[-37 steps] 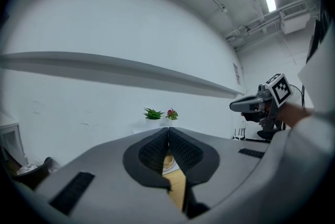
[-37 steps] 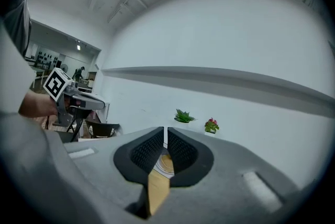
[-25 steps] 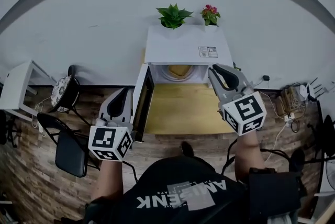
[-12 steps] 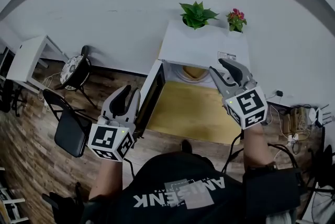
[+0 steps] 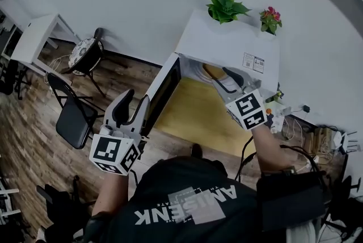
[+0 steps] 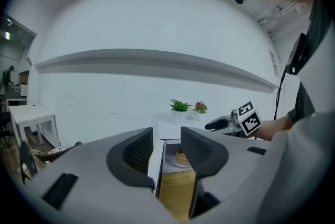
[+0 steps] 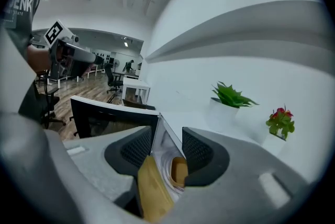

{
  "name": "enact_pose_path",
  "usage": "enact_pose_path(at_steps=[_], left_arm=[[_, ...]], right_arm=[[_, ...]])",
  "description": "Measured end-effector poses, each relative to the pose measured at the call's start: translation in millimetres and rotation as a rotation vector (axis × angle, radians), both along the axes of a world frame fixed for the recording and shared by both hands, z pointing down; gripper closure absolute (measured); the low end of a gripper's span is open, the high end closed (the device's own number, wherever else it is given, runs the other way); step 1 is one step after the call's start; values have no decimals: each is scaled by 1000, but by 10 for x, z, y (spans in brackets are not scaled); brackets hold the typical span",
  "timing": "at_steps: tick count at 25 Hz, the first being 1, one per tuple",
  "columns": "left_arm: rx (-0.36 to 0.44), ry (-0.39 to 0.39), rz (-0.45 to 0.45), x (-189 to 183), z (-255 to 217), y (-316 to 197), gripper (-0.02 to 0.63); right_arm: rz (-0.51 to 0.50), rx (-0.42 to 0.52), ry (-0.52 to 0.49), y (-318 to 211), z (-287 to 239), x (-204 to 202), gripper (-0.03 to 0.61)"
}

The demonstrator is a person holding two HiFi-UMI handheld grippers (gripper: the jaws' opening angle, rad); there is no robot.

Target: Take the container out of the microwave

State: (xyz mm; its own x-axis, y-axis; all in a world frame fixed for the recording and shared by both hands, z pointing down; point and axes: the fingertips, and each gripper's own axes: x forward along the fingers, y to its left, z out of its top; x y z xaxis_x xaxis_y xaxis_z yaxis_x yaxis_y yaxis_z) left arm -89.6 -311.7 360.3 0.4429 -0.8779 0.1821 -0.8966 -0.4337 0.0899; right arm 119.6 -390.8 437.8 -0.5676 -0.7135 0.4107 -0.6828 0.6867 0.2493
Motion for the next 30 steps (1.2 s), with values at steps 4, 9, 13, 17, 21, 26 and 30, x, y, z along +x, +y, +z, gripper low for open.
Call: enact_pose_path(at_steps=[4, 9, 13, 17, 21, 26, 30], left_arm=[[-8, 2, -65, -55, 62, 46, 463], [-26, -7, -125, -130, 125, 129, 463], [-37, -6, -185, -205, 174, 202, 463], [-52, -8, -236, -252, 164, 288, 463], [-61, -21, -297, -352, 170, 370, 463], [-65, -22, -363, -506, 184, 527, 463], [-64, -36, -412, -592, 160, 612, 463]], right_arm=[[-39, -40, 38, -84, 381, -64, 411], [-59, -95, 129, -187, 931, -72, 411], [-76, -134, 151, -362, 1302, -141, 411], [-78, -152, 229, -546, 1656, -154, 411], [-72, -157, 331, -755, 1944, -119, 411], [-5, -159, 412, -1006, 2187, -42, 411], [20, -169, 437, -1156, 2322, -24, 411]])
